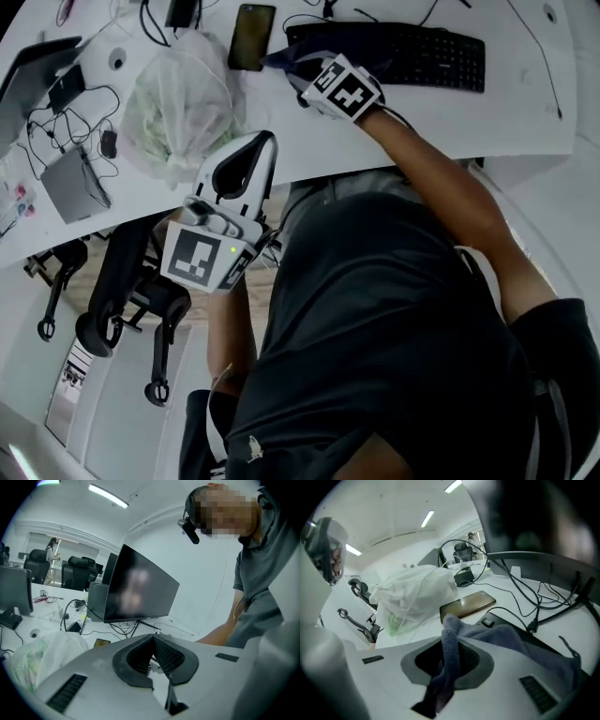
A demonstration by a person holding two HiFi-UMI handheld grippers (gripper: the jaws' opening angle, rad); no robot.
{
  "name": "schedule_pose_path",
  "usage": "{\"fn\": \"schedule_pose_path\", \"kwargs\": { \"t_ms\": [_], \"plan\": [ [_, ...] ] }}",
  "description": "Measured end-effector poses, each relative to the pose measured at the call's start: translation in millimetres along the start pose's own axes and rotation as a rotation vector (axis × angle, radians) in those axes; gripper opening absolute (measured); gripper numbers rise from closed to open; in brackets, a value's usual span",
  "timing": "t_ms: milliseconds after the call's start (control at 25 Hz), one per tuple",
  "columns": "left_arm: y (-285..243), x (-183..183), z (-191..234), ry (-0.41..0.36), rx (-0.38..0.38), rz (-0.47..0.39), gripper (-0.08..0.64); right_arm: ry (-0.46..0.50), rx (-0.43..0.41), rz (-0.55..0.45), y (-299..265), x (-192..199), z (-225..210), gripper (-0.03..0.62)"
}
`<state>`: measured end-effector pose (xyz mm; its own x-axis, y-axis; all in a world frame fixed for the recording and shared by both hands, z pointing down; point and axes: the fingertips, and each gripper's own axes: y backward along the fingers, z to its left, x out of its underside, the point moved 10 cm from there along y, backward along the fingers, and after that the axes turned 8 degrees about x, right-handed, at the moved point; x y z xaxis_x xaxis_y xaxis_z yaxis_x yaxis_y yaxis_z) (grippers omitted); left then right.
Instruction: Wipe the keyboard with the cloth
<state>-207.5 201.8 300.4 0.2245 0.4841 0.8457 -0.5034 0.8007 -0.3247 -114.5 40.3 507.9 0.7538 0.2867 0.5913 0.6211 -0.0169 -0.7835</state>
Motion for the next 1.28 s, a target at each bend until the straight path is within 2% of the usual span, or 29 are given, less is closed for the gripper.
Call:
{"fn": "schedule_pose_path", "kwargs": {
  "t_ms": [120,320,400,480,640,720,840,920,1040,1200,1280],
  "plan": [
    [12,1,10,-0.011,-0.022,-0.009,0.002,-0.016,0.106,0.021,35,24,-32,0.047],
    [20,4,15,0.016,-0.041,-0.002,0.002,-0.184,0.401,0.122,135,111,-111,0.046],
    [18,6,15,0.013,-0.042,-0.004,0.002,-0.204,0.475,0.135,153,116,-121,0.048],
    [12,7,13,0.009,-0.037,-0.005,0.002,-0.17,0.432,0.072,142,97,-103,0.047],
    [-3,0,3,0.001,-0.016,-0.004,0.002,-0.028,0.181,-0.063,66,28,-35,0.047],
    [-11,-3,-2,-0.005,-0.004,-0.001,0.002,0.022,0.111,-0.057,32,11,-17,0.047],
    [-17,-2,-9,-0.003,0.001,-0.003,0.002,0.066,0.096,-0.016,27,19,-20,0.046],
    [-14,2,-10,-0.009,-0.006,-0.001,0.002,0.055,0.145,0.01,55,47,-40,0.046],
    [-11,6,-8,-0.019,-0.019,-0.002,0.002,-0.056,0.251,0.002,116,108,-90,0.046],
    [-17,2,-8,-0.021,-0.019,-0.006,0.002,-0.188,0.515,0.093,206,188,-160,0.046],
    [-23,1,-10,-0.021,-0.009,0.002,0.002,-0.264,0.64,0.105,237,208,-181,0.046]
  ]
}}
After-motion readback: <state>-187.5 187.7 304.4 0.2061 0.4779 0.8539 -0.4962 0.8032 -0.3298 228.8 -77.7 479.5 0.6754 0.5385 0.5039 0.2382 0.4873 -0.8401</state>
